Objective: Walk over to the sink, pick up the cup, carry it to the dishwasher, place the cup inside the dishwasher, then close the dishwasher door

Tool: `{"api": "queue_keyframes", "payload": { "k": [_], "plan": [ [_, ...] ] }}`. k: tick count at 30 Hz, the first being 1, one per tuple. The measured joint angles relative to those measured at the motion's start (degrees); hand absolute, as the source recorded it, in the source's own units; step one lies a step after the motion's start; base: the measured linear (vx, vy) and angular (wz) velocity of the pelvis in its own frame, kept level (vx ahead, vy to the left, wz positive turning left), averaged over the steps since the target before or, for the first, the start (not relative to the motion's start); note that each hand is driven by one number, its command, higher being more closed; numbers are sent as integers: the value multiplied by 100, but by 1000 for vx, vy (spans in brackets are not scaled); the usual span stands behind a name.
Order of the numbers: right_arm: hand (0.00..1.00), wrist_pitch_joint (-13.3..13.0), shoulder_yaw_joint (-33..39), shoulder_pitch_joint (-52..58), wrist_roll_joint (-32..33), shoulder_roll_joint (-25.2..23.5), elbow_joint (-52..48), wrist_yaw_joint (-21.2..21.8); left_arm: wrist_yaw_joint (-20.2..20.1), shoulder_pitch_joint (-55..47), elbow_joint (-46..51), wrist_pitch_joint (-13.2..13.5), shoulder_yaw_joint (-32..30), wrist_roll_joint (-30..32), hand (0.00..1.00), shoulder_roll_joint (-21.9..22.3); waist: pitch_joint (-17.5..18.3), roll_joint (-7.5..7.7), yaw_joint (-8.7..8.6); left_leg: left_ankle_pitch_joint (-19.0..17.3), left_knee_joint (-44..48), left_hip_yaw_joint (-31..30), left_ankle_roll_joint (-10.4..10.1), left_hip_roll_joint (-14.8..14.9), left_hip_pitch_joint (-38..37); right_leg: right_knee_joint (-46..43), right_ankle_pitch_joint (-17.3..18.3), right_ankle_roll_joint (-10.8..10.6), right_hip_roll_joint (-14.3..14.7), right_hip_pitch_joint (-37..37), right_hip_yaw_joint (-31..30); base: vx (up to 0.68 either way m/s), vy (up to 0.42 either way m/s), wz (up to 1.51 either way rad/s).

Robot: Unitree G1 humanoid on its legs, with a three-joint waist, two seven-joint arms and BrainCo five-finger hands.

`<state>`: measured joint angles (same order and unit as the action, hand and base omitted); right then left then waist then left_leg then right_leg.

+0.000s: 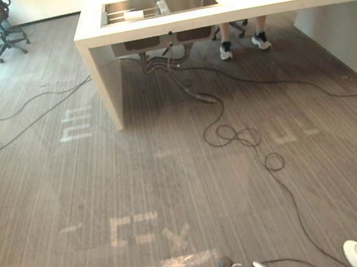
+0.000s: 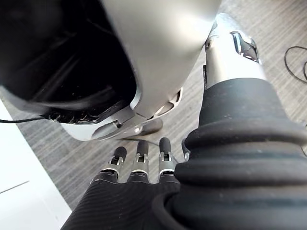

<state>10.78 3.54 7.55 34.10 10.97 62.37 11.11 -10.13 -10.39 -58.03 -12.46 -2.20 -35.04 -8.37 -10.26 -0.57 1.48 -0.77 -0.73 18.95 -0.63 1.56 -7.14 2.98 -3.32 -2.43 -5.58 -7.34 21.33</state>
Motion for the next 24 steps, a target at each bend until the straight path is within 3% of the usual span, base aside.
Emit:
{"api": "queue_keyframes", "payload": {
  "k": [2,6,12,15,19,24],
  "plan": [
    [0,-84,0,-15,-63,-3,-8,27,-39,12,11,139,7,-137,0,51,7,-18,-4,57,-133,-4,1,2,-139,52,-14,-32,38,-126,49,76,-5,2],
    [0,-228,1,-136,-576,-26,-12,36,-72,9,12,178,8,-131,0,25,-26,-18,-5,160,-275,-24,48,2,-323,122,-27,-68,85,-264,136,120,1,6],
    [0,-280,-1,-358,-281,-109,-69,9,-73,-20,73,215,38,-90,0,-23,-64,24,6,145,-366,-17,-3,-11,-520,140,9,-120,84,-412,144,19,4,0],
    [0,-158,-15,-521,-3,-148,-85,27,80,-33,183,383,57,-132,0,32,-65,25,34,146,-369,-17,-2,-12,-570,135,11,-120,80,-462,155,-28,8,1],
    [0,-276,-68,-561,46,-216,-298,62,631,-125,358,683,107,-68,0,72,-66,24,57,144,-405,-18,-8,-19,-567,153,49,-125,77,-462,170,-57,11,2],
    [0,-369,-69,-549,43,-340,-351,-32,852,-120,589,683,58,98,0,114,-71,60,53,144,-411,-17,-8,-28,-558,188,64,-83,49,-464,277,-19,13,-1]
  ]
}}
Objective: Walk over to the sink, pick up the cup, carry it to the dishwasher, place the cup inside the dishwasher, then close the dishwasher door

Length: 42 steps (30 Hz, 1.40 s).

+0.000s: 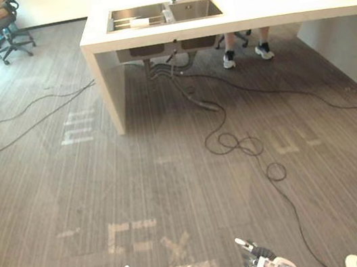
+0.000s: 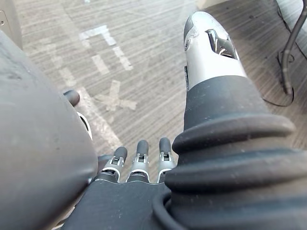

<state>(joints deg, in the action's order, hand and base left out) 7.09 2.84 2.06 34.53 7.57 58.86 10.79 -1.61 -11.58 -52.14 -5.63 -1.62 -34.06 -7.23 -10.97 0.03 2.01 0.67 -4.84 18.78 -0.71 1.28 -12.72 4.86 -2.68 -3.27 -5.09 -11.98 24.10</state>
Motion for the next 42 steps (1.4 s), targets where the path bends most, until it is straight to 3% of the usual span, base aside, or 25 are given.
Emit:
{"api": "queue_keyframes", "payload": {
  "k": [3,9,15,24,26,28,29,30,31,32,34,36,38,40,42],
  "plan": [
    [0,18,5,37,-133,-22,-13,-17,0,22,0,65,-39,299,0,21,4,15,-26,-8,-2,13,7,-7,44,11,-3,-4,-6,7,7,8,24,0],
    [0,20,269,74,-436,-96,101,-158,6,34,-146,63,-67,-1,0,45,4,18,-20,-17,-2,11,22,-6,-31,7,-46,-46,-2,-31,30,64,22,0],
    [0,-293,300,115,-318,-135,180,-226,-303,187,-465,117,-64,3,0,14,-3,28,-25,-23,-3,-4,14,-5,-13,4,-34,-64,-2,-20,51,12,4,0],
    [0,-405,287,113,-293,-136,166,-211,-385,283,-577,281,40,-408,0,8,-29,74,-35,-28,-5,-35,41,-61,73,-92,29,-129,-88,53,148,-9,21,4],
    [0,-358,284,106,-287,-105,49,-253,-340,284,-460,340,181,-409,0,-22,-30,76,-31,-70,-4,5,112,-90,194,-930,425,-175,-328,510,190,-17,98,-3],
    [0,-348,279,36,-98,-61,-130,-396,-191,345,-130,351,215,-412,0,-61,-43,170,-73,-120,-4,16,193,-257,302,-2277,835,-193,-839,1145,213,27,116,6],
    [0,-321,267,-44,116,-6,-218,-525,-6,443,147,364,306,-411,0,-8,-132,250,-102,-108,-2,16,232,-359,307,-3179,921,-85,-1179,1555,220,23,79,13],
    [0,-325,289,-91,187,16,-229,-616,62,473,330,384,361,-398,0,-1,-175,276,-104,-103,-1,2,307,-395,293,-3648,886,15,-1335,1768,207,31,84,15],
    [0,-341,303,-121,320,93,-240,-741,279,490,797,410,421,-422,0,18,-299,290,-109,-135,5,-84,374,-447,175,-4466,710,175,-1606,2083,156,114,61,29],
    [0,-403,367,-51,362,162,-264,-755,509,488,1265,435,438,-534,0,108,-367,258,-163,-175,62,-226,413,-424,46,-4841,802,39,-1674,2255,83,146,44,37],
    [0,-426,418,87,340,121,-451,-718,685,519,1945,444,505,-684,0,212,-405,244,-217,-341,294,-408,386,-300,93,-4567,1011,-8,-1514,2348,84,159,1,50],
    [0,-447,419,137,338,54,-577,-715,737,578,2521,451,696,-677,0,205,-424,213,-266,-455,465,-572,351,-227,226,-3669,927,16,-1313,2504,143,176,-31,45],
    [0,-416,420,241,471,-30,-573,-751,784,688,2933,484,825,-595,0,201,-491,157,-272,-515,514,-710,283,-207,310,-2427,480,18,-1145,2593,211,239,-84,41],
    [0,-382,674,357,894,-111,-534,-761,851,677,3428,603,768,-533,0,149,-684,161,-256,-841,910,-922,165,-194,263,-1222,-87,6,-1082,2403,254,347,-206,47],
    [0,-326,735,494,901,-131,-324,-746,823,620,3680,614,521,-542,0,90,-762,236,-242,-1292,1365,-1110,-59,-181,186,-970,-48,12,-1138,2109,270,317,-306,48]
  ]
}}
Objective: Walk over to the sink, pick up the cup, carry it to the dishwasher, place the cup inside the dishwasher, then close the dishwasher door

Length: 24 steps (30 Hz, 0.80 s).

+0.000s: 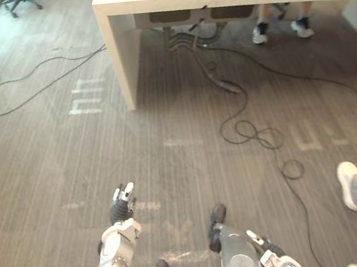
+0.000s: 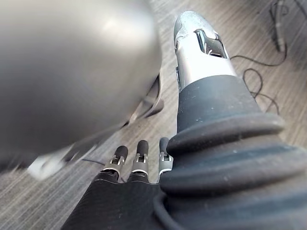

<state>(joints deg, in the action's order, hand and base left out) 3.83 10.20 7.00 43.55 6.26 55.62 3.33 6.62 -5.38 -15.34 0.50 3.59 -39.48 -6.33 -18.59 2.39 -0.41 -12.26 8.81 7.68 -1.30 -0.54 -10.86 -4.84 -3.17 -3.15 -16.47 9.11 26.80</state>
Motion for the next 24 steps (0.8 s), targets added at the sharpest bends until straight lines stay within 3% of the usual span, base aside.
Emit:
{"api": "queue_keyframes", "payload": {
  "k": [1,2,3,4,5,6,7,8,9,10,11,13,14,16,17,18,19,20,21,22,23,24],
  "plan": [
    [0,2,152,17,2,1,161,64,-88,-3,25,9,-126,6,0,7,-19,-105,-23,-257,229,-145,-151,160,-31,-278,-412,58,56,-53,34,330,-325,47],
    [0,2,200,21,-2,35,212,100,-131,2,31,12,-122,15,0,-5,10,-213,-41,-339,276,-180,-201,286,-33,-500,-393,83,121,7,42,372,-293,31],
    [0,13,265,31,19,124,351,154,-241,0,55,64,-93,38,0,-5,116,-421,-17,-481,303,-227,-257,527,-36,-910,-172,346,302,176,-4,407,-259,6],
    [0,55,404,38,136,173,439,152,-329,2,53,203,-58,87,0,30,257,-643,11,-637,293,-255,-180,769,-47,-1299,214,399,513,344,-63,500,-305,-4],
    [0,140,478,68,231,172,448,149,-337,20,48,276,-31,145,0,65,339,-756,9,-725,317,-252,-25,900,-85,-1557,463,421,639,418,-49,430,-246,-10],
    [0,205,536,65,289,163,473,149,-328,39,24,336,-2,144,0,91,354,-766,26,-651,479,-229,40,943,-116,-1705,635,485,672,443,-34,430,-260,-12],
    [0,307,684,41,342,155,626,140,-318,150,-130,432,121,136,0,109,370,-694,45,-317,1400,-61,-84,1066,272,-1837,839,544,667,416,-36,440,-252,-17],
    [0,403,703,98,329,152,691,148,-318,118,-157,505,223,135,0,187,396,-711,6,210,2527,127,-296,1307,674,-1685,935,579,780,97,18,435,-244,-14],
    [0,414,699,120,327,153,696,149,-318,127,-154,523,227,136,0,212,402,-722,-11,341,2750,159,-340,1377,761,-1646,975,587,809,26,27,453,-195,0],
    [0,383,707,124,203,159,712,224,-303,184,-114,647,234,158,0,299,420,-770,-56,770,3725,216,-442,1650,1188,-1460,1121,678,942,-276,30,534,-186,-3],
    [0,389,675,83,-19,252,728,298,-221,259,67,750,206,203,0,306,408,-810,-17,524,4973,339,-297,1891,1679,-1143,1150,699,1144,-720,21,521,-173,-7],
    [0,408,641,-17,-32,299,782,322,-120,264,302,851,78,261,0,300,401,-797,26,272,5252,389,-359,1815,1957,-833,1080,648,1273,-1141,-50,403,-90,-31],
    [0,417,605,-84,-4,343,783,340,-80,268,409,877,48,263,0,296,398,-791,60,175,5092,391,-361,1713,2035,-732,1077,641,1287,-1278,-89,373,-9,-53],
    [0,519,546,-366,7,474,714,379,-62,243,1000,886,-118,270,0,306,366,-747,252,-137,3784,536,-285,1199,2245,-324,1019,547,1280,-1746,-412,357,59,-65],
    [0,538,478,-416,5,487,651,380,-53,241,1167,886,-160,282,0,303,365,-748,294,-132,3373,548,-266,1083,2291,-205,1000,517,1262,-1866,-478,342,112,-68],
    [0,571,225,-474,-18,505,581,378,-4,237,1485,884,-202,377,0,293,362,-742,369,0,2361,552,-243,861,2321,-54,993,415,1182,-2061,-592,315,149,-57],
    [0,635,13,-495,-91,533,519,363,94,231,1728,881,-182,380,0,300,369,-761,388,477,1206,533,-314,687,2271,-2,1059,246,1084,-2233,-652,305,168,-47],
    [0,661,-81,-469,-131,542,471,352,138,231,1803,874,-160,380,0,300,386,-812,364,785,663,521,-356,666,2261,10,1120,148,1070,-2335,-702,324,215,-30],
    [0,643,-101,-351,-202,594,328,288,184,222,1873,862,-135,379,0,314,428,-996,329,1325,-233,465,-593,759,2159,-9,1288,-56,1159,-2511,-747,344,268,-13],
    [0,628,-112,-225,-327,680,199,238,201,232,1832,858,-161,370,0,330,469,-1215,269,1911,-484,511,-610,1007,2098,-82,1568,-213,1346,-2735,-795,368,282,-5],
    [0,628,-113,-204,-359,654,194,215,209,278,1743,848,-193,365,0,306,467,-1192,230,2153,-351,571,-493,987,2054,-129,1656,-205,1288,-2858,-813,338,274,2],
    [0,667,-184,-202,-355,550,179,221,243,301,1678,835,-328,361,0,252,474,-867,256,2123,-175,798,-344,827,2020,-200,1832,-228,1047,-2926,-865,321,206,4]
  ]
}}
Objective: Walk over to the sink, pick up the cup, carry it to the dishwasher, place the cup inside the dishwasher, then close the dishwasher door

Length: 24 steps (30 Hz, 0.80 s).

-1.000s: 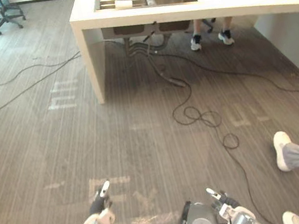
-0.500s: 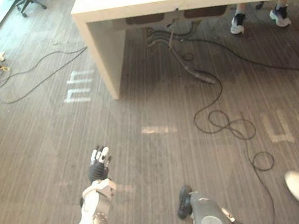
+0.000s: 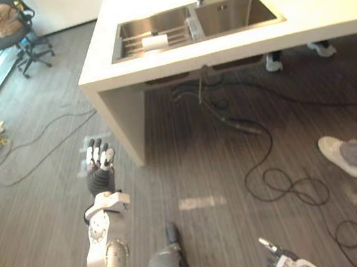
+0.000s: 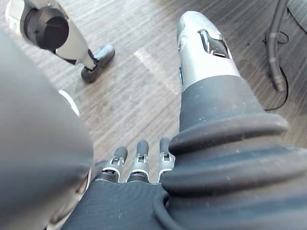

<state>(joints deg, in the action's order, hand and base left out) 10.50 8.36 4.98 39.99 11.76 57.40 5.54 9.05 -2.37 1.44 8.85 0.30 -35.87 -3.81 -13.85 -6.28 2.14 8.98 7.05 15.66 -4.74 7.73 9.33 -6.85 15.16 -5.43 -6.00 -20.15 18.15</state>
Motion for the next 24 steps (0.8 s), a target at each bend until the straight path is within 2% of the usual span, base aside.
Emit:
{"api": "queue_keyframes", "payload": {
  "k": [2,4,5,6,7,8,9,10,11,12,13,14,15,16,17,18,20,21,22,24],
  "plan": [
    [0,-5,-144,0,2,-172,-8,-2,6,40,7,17,-71,0,0,-41,-2,348,94,-205,313,154,304,-136,146,-54,165,25,-215,25,-11,283,143,0],
    [0,-11,-143,-10,13,-233,1,-24,7,44,11,17,-64,3,0,-54,0,497,198,-555,961,175,616,-231,448,-85,278,174,-389,35,-23,341,142,-5],
    [0,57,-139,27,21,-219,67,-112,9,10,115,-35,-22,4,0,-38,50,627,297,-903,1247,328,673,-398,459,-161,430,423,-660,-10,-27,304,139,-12],
    [0,67,-140,40,25,-219,101,-120,9,-8,175,-55,-25,4,0,-36,77,663,299,-956,1236,348,702,-461,435,-283,422,418,-676,-15,-26,334,118,6],
    [0,40,-131,42,44,-191,119,-187,-4,4,403,-152,-53,8,0,29,112,646,207,-1051,1221,302,861,-628,356,-1064,309,334,-892,214,-42,349,140,40],
    [0,39,-126,51,50,-83,98,-266,-84,34,607,-257,-37,33,0,94,228,658,134,-1136,1179,221,907,-721,330,-2178,-12,-211,-1166,783,-136,349,140,44],
    [0,32,-108,53,52,-41,96,-316,-115,35,725,-290,-38,78,0,83,299,687,136,-1169,1111,221,917,-793,283,-2755,-229,-455,-1325,1086,-236,427,203,28],
    [0,26,-89,13,51,-14,92,-363,-148,54,894,-336,-51,160,0,27,361,734,137,-1235,903,226,944,-919,74,-3588,-816,-805,-1580,1499,-406,298,106,0],
    [0,-76,-35,-31,51,-29,84,-497,-163,72,908,-340,-63,243,0,17,323,760,150,-1261,660,194,935,-962,-239,-4308,-940,-689,-1746,1822,-453,369,128,-6],
    [0,-92,44,-43,56,-31,82,-543,-148,61,887,-348,-91,243,0,13,299,740,154,-1246,541,172,900,-960,-416,-4559,-749,-496,-1781,1950,-357,342,90,-13],
    [0,-91,139,-34,63,-21,80,-579,-75,40,871,-352,-113,243,0,-1,268,675,151,-1232,280,131,881,-905,-789,-4671,-326,-175,-1780,2119,-41,320,77,-13],
    [0,-90,142,-25,63,-9,67,-580,-56,49,873,-349,-129,245,0,-5,258,626,146,-1246,167,105,847,-866,-926,-4572,-158,-89,-1746,2245,126,353,44,-9],
    [0,-86,152,-17,63,-14,-39,-581,-38,130,872,-330,-146,279,0,-41,271,562,119,-1299,9,27,732,-743,-1122,-4031,46,59,-1552,2515,364,260,-39,9],
    [0,-86,200,-11,69,-23,-193,-569,6,247,861,-292,-145,473,0,-126,272,492,53,-1349,-55,-70,651,-590,-1199,-3192,25,86,-1294,2849,422,256,-66,26],
    [0,-85,251,2,69,-37,-264,-566,46,315,848,-255,-104,518,0,-199,262,475,15,-1392,-61,-146,634,-535,-1229,-2755,-93,55,-1206,2968,408,259,-120,63],
    [0,-77,431,45,71,-106,-258,-567,84,438,783,-183,-60,539,0,-370,256,483,-69,-1450,-65,-344,531,-490,-1290,-2029,-468,-21,-1155,3145,336,282,-181,93],
    [0,89,550,369,63,-194,-109,-552,92,529,671,-103,-138,497,0,-592,246,501,-86,-1570,-13,-640,336,-477,-1524,-1538,-1295,-3,-1180,3217,272,335,-242,104],
    [0,151,630,642,62,-394,74,-490,66,485,699,6,-335,455,0,-759,262,666,-68,-1707,15,-842,161,-546,-1688,-1488,-2458,118,-1210,3221,260,422,-347,75],
    [0,218,645,758,-1,-452,284,-395,42,380,714,102,-637,416,0,-770,307,717,-2,-1836,44,-979,-4,-513,-1787,-1601,-2107,270,-1209,3102,437,430,-372,52],
    [0,227,718,788,-214,-402,461,-233,27,240,843,147,-819,336,0,-730,264,492,3,-1948,99,-1043,-79,-277,-1635,-1360,-1659,280,-940,3027,485,352,-334,15]
  ]
}}
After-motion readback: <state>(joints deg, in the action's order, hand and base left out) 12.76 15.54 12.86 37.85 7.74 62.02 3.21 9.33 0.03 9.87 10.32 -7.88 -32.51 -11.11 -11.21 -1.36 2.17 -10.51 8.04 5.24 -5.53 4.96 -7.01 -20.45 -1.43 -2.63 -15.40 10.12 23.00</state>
